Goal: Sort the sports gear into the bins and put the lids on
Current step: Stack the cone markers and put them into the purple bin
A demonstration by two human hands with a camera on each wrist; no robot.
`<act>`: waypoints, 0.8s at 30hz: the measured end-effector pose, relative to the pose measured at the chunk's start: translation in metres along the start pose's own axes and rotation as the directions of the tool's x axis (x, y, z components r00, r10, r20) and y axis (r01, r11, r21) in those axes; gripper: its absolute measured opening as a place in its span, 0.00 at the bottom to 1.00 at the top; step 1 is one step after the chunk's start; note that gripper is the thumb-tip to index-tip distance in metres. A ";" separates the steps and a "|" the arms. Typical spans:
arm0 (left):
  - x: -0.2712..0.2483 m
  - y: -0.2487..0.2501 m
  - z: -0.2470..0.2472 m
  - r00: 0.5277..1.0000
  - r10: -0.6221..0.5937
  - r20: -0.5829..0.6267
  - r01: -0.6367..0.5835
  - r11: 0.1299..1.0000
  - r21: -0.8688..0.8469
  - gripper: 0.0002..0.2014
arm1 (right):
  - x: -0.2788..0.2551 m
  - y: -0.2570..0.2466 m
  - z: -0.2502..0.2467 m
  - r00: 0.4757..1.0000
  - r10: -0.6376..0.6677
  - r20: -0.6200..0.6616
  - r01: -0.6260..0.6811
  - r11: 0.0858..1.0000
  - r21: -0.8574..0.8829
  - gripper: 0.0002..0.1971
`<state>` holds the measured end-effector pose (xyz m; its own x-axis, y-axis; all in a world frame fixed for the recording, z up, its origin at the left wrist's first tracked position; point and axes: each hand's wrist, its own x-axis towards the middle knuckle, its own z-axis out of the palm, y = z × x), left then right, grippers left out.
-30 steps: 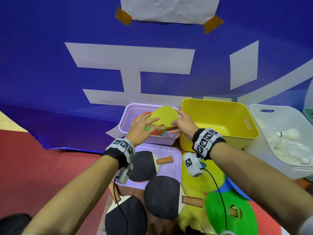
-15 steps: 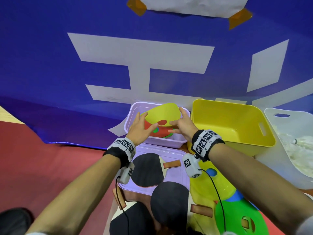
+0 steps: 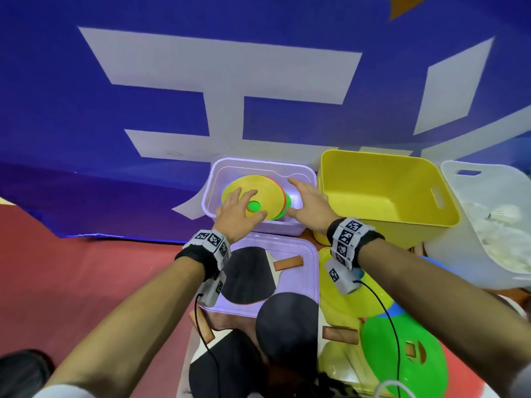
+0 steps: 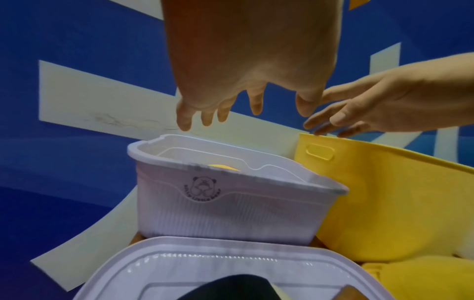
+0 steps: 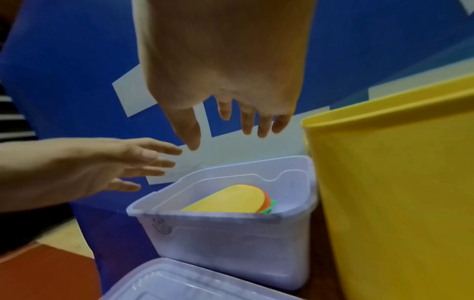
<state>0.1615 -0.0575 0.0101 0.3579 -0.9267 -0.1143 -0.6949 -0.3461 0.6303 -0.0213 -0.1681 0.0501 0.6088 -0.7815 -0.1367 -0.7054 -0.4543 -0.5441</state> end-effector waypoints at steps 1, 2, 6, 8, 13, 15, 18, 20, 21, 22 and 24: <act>-0.002 0.005 0.004 1.000 0.025 0.003 -0.025 1.000 0.018 0.32 | -0.007 0.004 -0.004 0.999 -0.031 -0.028 0.028 0.995 -0.098 0.39; -0.004 0.010 0.009 0.999 0.052 0.005 -0.053 0.998 0.045 0.30 | -0.015 0.009 -0.008 0.998 -0.048 -0.044 0.040 0.985 -0.170 0.38; -0.014 0.035 0.030 0.987 0.160 0.034 -0.163 0.977 0.134 0.30 | -0.046 0.040 -0.022 0.996 -0.020 -0.085 -0.005 0.958 -0.287 0.38; -0.022 0.050 0.043 0.978 0.195 0.070 -0.203 0.968 0.146 0.34 | -0.065 0.057 -0.029 0.995 0.003 -0.100 -0.034 0.951 -0.307 0.38; -0.046 0.090 0.083 0.954 0.273 0.126 -0.289 0.948 0.136 0.40 | -0.119 0.101 -0.046 0.993 0.013 -0.119 -0.048 0.953 -0.298 0.37; -0.054 0.106 0.102 0.941 0.298 0.161 -0.321 0.936 0.144 0.36 | -0.143 0.119 -0.052 0.992 -0.003 -0.125 -0.035 0.952 -0.303 0.37; -0.066 0.128 0.132 0.920 0.313 0.235 -0.356 0.918 0.171 0.32 | -0.178 0.151 -0.056 0.991 -0.012 -0.136 -0.032 0.948 -0.317 0.35; -0.073 0.143 0.149 0.909 0.303 0.286 -0.366 0.908 0.203 0.33 | -0.198 0.172 -0.056 0.991 0.011 -0.131 -0.053 0.946 -0.319 0.36; -0.076 0.149 0.157 0.905 0.291 0.309 -0.365 0.906 0.216 0.34 | -0.206 0.183 -0.055 0.991 0.028 -0.127 -0.068 0.943 -0.325 0.37; -0.079 0.153 0.165 0.902 0.280 0.329 -0.362 0.904 0.225 0.35 | -0.212 0.192 -0.054 0.991 0.051 -0.120 -0.088 0.940 -0.329 0.38; -0.083 0.159 0.179 0.898 0.261 0.355 -0.359 0.901 0.245 0.37 | -0.222 0.207 -0.052 0.990 0.105 -0.090 -0.129 0.934 -0.334 0.40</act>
<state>-0.0901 -0.0614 -0.0172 -0.0817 -0.9741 -0.2108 -0.9070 -0.0151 0.4209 -0.3215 -0.1104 0.0108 0.4962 -0.8602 -0.1176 -0.8586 -0.4660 -0.2137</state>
